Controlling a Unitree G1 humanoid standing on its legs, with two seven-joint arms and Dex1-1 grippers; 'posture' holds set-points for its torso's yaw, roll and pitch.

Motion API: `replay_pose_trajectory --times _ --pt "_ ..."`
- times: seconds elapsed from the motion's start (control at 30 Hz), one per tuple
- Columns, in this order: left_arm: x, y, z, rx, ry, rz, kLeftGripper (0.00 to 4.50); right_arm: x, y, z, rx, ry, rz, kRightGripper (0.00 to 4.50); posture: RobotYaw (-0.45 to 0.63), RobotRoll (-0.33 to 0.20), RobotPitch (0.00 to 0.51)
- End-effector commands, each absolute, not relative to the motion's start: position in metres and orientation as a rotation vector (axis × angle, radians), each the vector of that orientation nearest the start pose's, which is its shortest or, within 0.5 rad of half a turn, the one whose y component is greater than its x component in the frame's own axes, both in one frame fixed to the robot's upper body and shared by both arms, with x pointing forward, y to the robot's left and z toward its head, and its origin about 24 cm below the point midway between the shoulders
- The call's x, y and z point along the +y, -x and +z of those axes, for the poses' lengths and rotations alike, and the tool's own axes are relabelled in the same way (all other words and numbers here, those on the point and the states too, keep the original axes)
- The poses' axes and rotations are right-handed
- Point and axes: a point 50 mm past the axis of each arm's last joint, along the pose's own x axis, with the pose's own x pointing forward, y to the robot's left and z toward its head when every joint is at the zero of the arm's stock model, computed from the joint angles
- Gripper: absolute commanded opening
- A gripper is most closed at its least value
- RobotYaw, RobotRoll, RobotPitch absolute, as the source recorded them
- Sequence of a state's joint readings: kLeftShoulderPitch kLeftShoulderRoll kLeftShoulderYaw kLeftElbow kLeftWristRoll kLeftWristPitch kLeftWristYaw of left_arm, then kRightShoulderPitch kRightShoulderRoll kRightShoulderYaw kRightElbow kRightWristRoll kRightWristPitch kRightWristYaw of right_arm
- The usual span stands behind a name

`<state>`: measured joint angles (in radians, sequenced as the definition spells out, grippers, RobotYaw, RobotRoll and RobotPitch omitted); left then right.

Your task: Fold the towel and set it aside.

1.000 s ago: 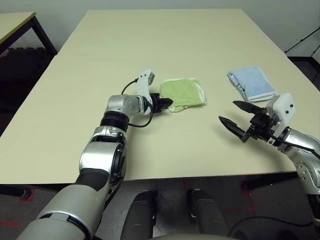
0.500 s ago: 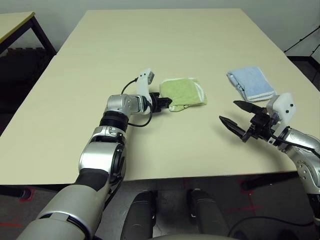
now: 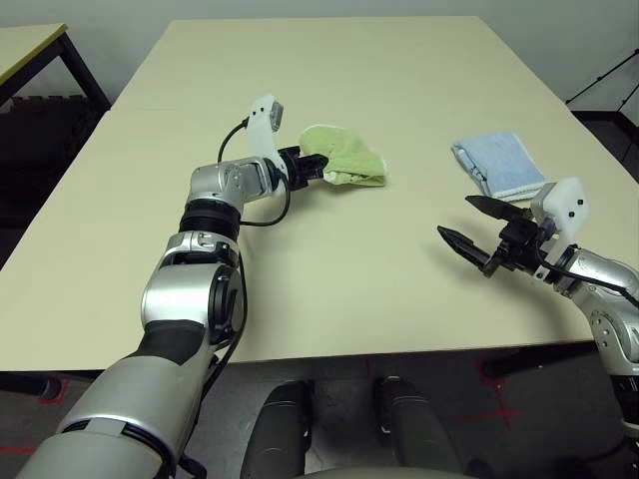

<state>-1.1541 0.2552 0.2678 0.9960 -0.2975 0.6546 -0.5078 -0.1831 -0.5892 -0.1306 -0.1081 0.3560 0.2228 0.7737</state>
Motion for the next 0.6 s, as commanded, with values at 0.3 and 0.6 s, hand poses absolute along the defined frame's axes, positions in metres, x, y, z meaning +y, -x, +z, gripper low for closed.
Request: replay_pose_trajectory --times 0.3,0.6 --pt "0.185 -0.420 0.178 0.227 0.444 -0.178 0.01 -0.224 -0.271 0.132 -0.004 0.262 0.728 4.50 -0.02 0.000 0.115" --pt "0.219 -0.420 0.184 0.125 0.416 0.094 0.01 -0.223 -0.272 0.131 -0.002 0.255 0.736 4.50 -0.02 0.000 0.118"
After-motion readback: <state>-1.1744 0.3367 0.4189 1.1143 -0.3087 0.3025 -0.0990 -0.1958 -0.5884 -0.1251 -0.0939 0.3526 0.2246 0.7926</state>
